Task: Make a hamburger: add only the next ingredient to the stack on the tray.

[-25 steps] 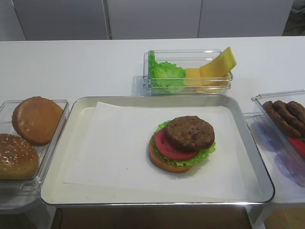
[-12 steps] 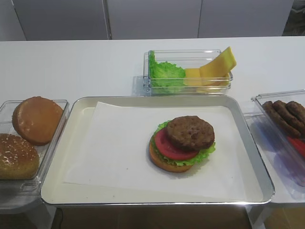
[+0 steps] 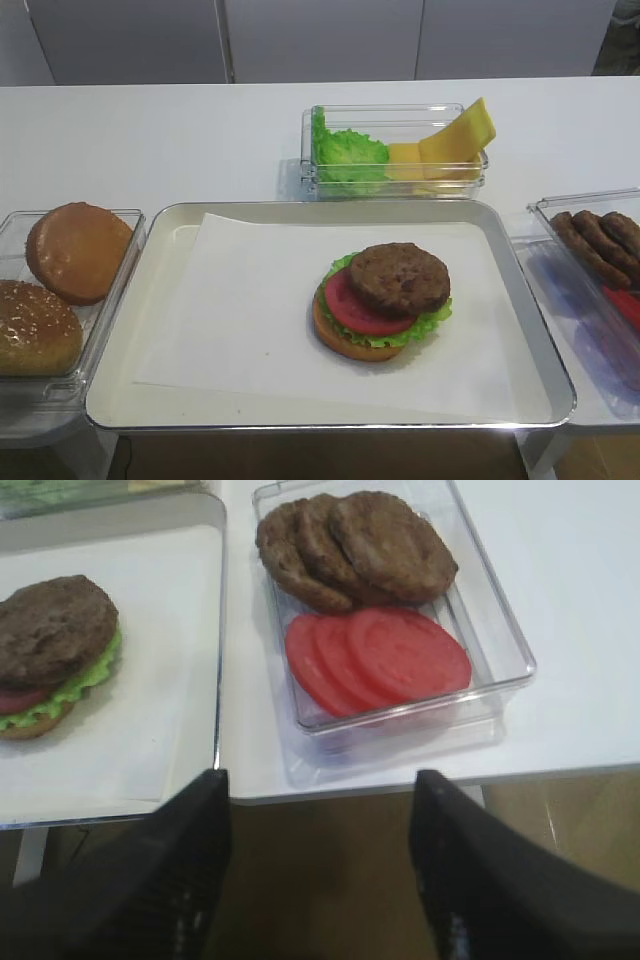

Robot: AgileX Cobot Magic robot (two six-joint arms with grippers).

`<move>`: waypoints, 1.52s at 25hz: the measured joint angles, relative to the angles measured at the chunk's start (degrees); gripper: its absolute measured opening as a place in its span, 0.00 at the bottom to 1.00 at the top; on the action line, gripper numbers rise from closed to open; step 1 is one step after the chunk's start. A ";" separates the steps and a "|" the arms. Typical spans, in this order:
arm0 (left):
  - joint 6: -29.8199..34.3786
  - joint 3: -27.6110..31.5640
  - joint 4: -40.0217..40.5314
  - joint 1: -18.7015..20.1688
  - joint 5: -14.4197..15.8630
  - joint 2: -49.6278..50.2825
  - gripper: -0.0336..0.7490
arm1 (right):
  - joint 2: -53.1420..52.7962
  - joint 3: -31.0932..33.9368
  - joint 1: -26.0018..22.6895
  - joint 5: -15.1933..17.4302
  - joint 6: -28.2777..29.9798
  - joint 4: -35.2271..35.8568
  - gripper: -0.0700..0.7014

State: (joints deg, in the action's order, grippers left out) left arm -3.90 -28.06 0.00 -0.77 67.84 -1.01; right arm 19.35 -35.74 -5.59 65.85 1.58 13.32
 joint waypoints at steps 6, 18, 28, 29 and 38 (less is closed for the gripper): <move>0.00 0.00 0.00 0.00 0.00 0.00 0.59 | -10.38 0.00 0.00 4.98 0.86 0.00 0.67; 0.00 0.00 0.00 0.00 0.00 0.00 0.59 | -20.51 3.81 0.00 7.60 5.19 -2.13 0.66; 0.00 0.00 0.00 0.00 0.00 0.00 0.59 | -20.51 8.01 0.00 -0.23 3.45 -6.71 0.66; 0.00 0.00 0.00 0.00 0.00 0.00 0.59 | -20.51 8.01 0.00 -0.23 3.19 -6.81 0.66; 0.00 0.00 0.00 0.00 0.00 0.00 0.59 | -20.51 8.01 0.00 -0.51 2.86 -6.94 0.66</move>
